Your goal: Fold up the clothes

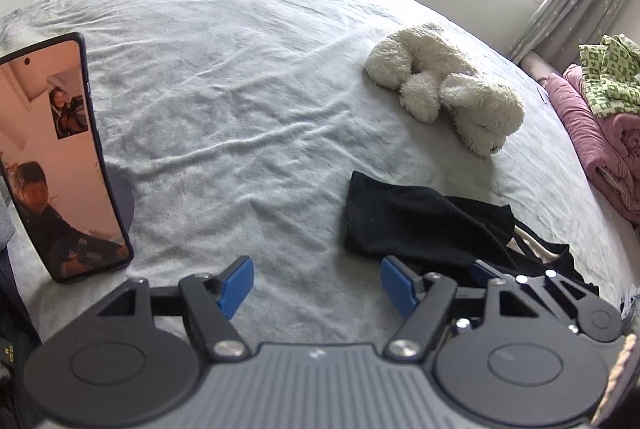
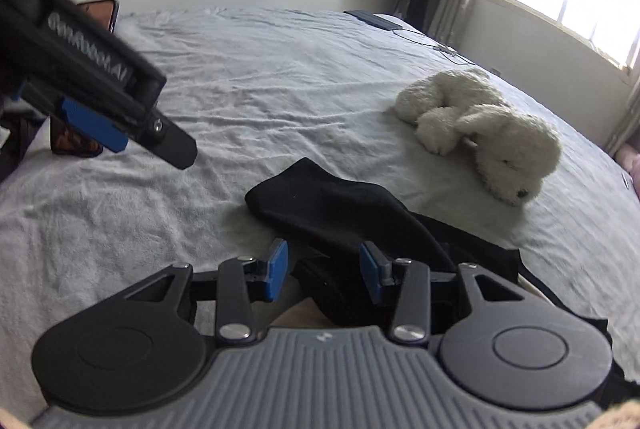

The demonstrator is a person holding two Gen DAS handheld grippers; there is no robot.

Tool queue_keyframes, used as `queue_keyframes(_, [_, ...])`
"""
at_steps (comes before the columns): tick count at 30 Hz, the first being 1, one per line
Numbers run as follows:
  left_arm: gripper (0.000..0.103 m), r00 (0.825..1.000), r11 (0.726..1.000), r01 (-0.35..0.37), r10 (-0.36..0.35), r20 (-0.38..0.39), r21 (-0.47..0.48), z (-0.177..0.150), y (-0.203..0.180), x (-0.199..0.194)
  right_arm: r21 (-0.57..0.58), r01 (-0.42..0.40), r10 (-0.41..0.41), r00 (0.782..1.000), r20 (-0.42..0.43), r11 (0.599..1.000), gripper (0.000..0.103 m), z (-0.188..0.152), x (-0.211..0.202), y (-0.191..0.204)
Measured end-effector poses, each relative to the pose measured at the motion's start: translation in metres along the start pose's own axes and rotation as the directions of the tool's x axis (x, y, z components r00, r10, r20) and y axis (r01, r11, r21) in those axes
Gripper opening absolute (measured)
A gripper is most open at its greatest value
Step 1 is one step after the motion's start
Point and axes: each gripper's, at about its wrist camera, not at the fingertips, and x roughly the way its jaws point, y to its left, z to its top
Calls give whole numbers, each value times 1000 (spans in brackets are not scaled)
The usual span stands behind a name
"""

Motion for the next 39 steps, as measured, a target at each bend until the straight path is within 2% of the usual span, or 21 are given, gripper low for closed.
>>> queue_keyframes(8, [72, 1000, 998, 22, -22, 2, -63, 7, 13, -1, -248, 29, -42, 998, -50, 968, 44, 10, 45, 32])
queue_keyframes(12, [72, 1000, 997, 24, -24, -2, -78, 8, 15, 0, -292, 61, -81, 995, -57, 954, 43, 11, 61, 37])
queue_keyframes(13, [72, 1000, 996, 26, -27, -4, -82, 8, 16, 0, -290, 67, -87, 995, -57, 955, 38, 11, 63, 36])
queue_keyframes(14, [72, 1000, 996, 29, -30, -6, -85, 7, 17, 1, -288, 73, -93, 994, -57, 955, 26, 12, 65, 36])
queue_keyframes(15, [72, 999, 996, 32, -33, -6, -89, 7, 17, 1, -285, 80, -100, 993, -57, 955, 7, 13, 68, 35])
queue_keyframes(18, [72, 999, 994, 38, -39, -4, -99, 7, 19, 0, -203, 121, -131, 991, -35, 972, 4, 18, 63, 23])
queue_keyframes(22, [72, 999, 994, 44, -44, 0, -105, 7, 18, 1, 32, 131, -132, 991, 21, 991, 4, 32, 36, -18])
queue_keyframes(27, [72, 989, 983, 136, -142, -46, -122, 0, 6, 11, 226, 142, -158, 986, 57, 964, 4, 50, -9, -67])
queue_keyframes(30, [72, 974, 973, 191, -204, -96, -133, -9, -6, 23, 285, 166, -198, 976, 88, 944, 4, 61, -37, -92])
queue_keyframes(32, [70, 968, 969, 205, -222, -118, -140, -15, -13, 33, 312, 189, -233, 966, 110, 931, 4, 65, -56, -105])
queue_keyframes(34, [69, 965, 964, 225, -241, -102, -144, -20, -19, 41, 336, 213, -269, 954, 131, 917, 4, 69, -75, -117])
queue_keyframes(36, [51, 962, 952, 259, -270, -45, -162, -23, -24, 47, 366, 223, -292, 945, 144, 903, 4, 69, -90, -129])
queue_keyframes(37, [46, 958, 944, 280, -287, -14, -175, -23, -25, 51, 379, 226, -300, 943, 147, 897, 4, 70, -96, -135])
queue_keyframes(39, [26, 947, 927, 322, -320, 42, -195, -25, -27, 58, 398, 237, -320, 935, 155, 886, 4, 70, -107, -145])
